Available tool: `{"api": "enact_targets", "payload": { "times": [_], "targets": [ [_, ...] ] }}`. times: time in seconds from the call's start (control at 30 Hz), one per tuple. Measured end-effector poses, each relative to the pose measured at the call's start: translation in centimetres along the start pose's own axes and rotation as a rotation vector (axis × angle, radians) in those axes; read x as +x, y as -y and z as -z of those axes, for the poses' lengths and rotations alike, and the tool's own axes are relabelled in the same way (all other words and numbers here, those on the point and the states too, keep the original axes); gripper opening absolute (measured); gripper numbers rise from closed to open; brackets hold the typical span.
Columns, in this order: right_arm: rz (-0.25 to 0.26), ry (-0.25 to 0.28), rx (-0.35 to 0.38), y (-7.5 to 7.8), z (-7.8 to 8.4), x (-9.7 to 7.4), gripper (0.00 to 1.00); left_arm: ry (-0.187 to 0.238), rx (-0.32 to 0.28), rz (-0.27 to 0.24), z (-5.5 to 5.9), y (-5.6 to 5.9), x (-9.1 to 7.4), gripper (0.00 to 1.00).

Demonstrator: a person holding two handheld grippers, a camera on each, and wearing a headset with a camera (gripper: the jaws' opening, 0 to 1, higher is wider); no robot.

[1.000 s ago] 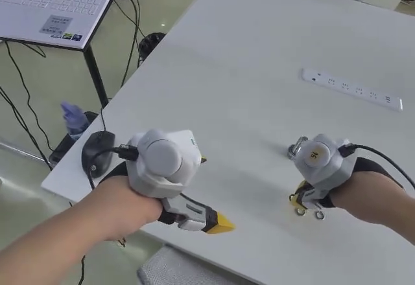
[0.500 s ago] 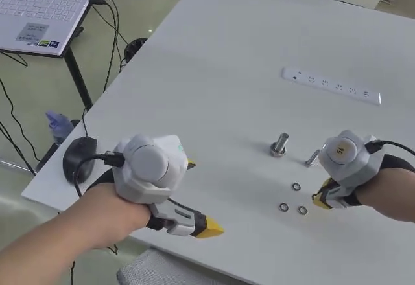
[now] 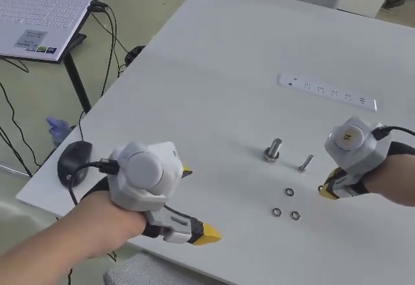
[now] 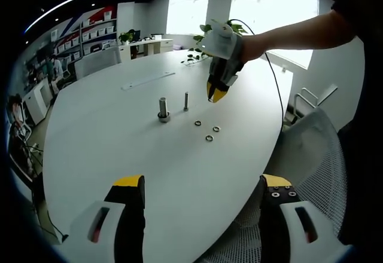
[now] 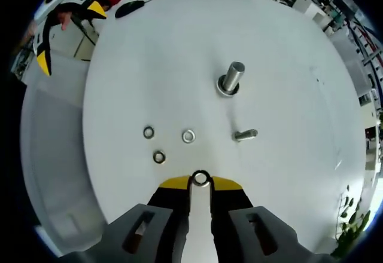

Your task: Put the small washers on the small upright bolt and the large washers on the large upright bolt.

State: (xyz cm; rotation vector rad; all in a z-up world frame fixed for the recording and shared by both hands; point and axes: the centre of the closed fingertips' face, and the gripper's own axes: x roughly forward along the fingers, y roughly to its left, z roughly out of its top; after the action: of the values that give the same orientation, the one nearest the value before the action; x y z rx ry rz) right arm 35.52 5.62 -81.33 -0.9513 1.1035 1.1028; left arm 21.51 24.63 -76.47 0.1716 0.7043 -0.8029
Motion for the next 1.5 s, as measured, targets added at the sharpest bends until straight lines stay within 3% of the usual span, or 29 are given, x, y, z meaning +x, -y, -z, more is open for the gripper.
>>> {"api": "enact_targets", "payload": {
  "times": [0.47, 0.7, 0.97, 1.5],
  "targets": [
    [0.027, 0.03, -0.018, 4.3, -2.8, -1.2, 0.12, -0.003, -0.004, -0.005, 0.0, 0.1, 0.5, 0.77],
    [0.024, 0.027, -0.032, 5.7, -3.8, -0.1, 0.12, 0.008, -0.016, -0.002, -0.2, -0.5, 0.4, 0.77],
    [0.015, 0.015, -0.036, 5.6, -4.0, 0.7, 0.12, 0.003, -0.013, -0.002, -0.3, -1.1, 0.7, 0.77],
    [0.008, 0.01, -0.03, 5.5, -3.8, 1.4, 0.12, -0.008, -0.02, 0.011, -0.2, -1.2, 1.3, 0.76]
  ]
}}
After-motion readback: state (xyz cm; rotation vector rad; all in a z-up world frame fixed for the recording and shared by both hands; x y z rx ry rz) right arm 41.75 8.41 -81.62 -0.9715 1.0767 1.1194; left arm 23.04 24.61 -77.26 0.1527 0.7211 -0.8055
